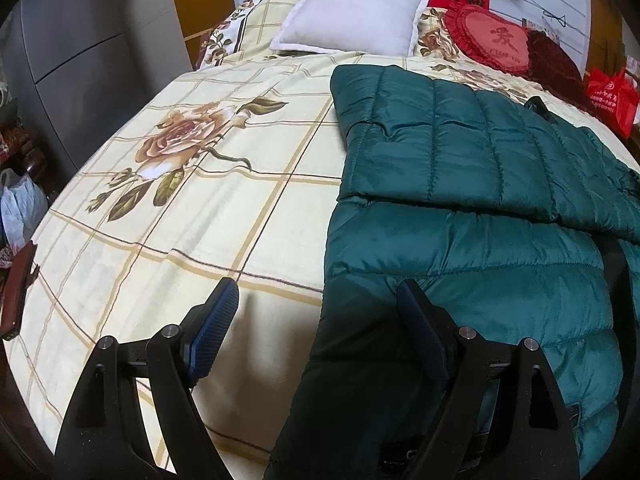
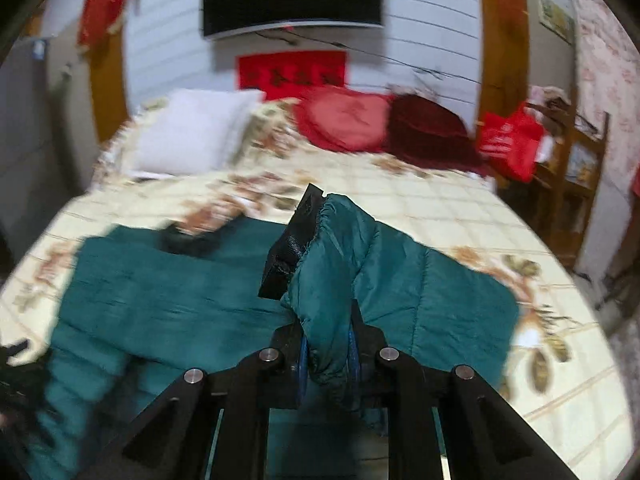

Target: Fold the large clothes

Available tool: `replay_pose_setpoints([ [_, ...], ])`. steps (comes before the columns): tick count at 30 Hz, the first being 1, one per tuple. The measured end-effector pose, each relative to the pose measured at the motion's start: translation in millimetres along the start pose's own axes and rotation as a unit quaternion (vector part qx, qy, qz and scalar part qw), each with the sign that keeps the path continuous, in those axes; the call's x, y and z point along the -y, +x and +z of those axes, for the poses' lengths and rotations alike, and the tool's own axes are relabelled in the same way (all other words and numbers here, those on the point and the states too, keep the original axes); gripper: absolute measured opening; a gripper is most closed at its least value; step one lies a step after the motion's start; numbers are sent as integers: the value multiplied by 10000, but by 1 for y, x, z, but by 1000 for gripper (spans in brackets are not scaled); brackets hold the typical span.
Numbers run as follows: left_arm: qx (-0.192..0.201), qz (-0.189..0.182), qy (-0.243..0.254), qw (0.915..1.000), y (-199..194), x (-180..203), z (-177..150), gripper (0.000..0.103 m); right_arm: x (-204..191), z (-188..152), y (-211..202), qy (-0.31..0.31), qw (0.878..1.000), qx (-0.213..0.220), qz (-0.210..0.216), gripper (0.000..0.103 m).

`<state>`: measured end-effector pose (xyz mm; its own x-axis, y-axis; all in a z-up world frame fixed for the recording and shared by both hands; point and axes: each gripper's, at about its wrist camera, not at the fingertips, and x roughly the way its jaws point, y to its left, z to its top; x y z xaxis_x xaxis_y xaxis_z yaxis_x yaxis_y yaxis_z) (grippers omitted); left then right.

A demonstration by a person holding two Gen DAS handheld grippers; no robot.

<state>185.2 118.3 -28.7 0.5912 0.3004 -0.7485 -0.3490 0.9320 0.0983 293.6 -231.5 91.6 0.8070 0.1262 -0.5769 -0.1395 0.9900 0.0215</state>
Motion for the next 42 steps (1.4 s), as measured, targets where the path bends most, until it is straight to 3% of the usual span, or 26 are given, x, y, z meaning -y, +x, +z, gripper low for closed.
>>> replay_pose_setpoints([
  [7,-3,-2,-5,10000,1,0,0,83,-131,-1,10,-261,9909,113,1317,15],
  [13,-14,-20,-28,10000,2,-1,0,83,-184,-27,63,-217,9827,-389,1798,16],
  [14,-18,-25,-34,10000,2,-2,-1,83,-186,-34,73,-106,9820,-575,1797,24],
  [15,-21,-27,-36,10000,2,-2,-1,83,-188,-38,79,-6,9810,-696,1812,39],
  [18,-26,-20,-32,10000,3,-2,-1,84,-186,-47,77,231,9754,-766,2054,60],
  [22,49,-103,51,9999,-5,-2,1,84,-184,-48,41,139,9755,-577,2117,64],
  [23,181,-225,100,9995,-13,-3,3,84,-180,-51,27,59,9791,-466,1981,68],
  [24,352,-335,129,9987,-24,-3,5,84,-175,-56,15,-35,9842,-372,1728,79],
  [27,818,-1023,167,9912,-60,7,20,84,-151,-78,-12,-309,9991,-252,135,87],
  [29,709,-1520,267,9855,-65,22,33,84,-130,-91,-19,-265,9979,-299,-506,87],
  [31,391,-1944,387,9794,-60,47,46,84,-102,-102,-24,35,9953,-439,-857,87],
  [37,318,-2310,353,9718,-47,101,60,84,-41,-131,-6,996,9816,-1359,-902,87],
  [40,250,-2311,457,9715,-39,123,62,82,-33,-134,-4,1063,9818,-1411,-700,91],
  [41,273,-2304,499,9714,-38,128,63,67,-32,-135,-4,1062,9818,-1424,-673,93],
  [42,244,-2281,568,9717,-35,133,63,35,-32,-135,-4,1069,9817,-1441,-644,95],
])
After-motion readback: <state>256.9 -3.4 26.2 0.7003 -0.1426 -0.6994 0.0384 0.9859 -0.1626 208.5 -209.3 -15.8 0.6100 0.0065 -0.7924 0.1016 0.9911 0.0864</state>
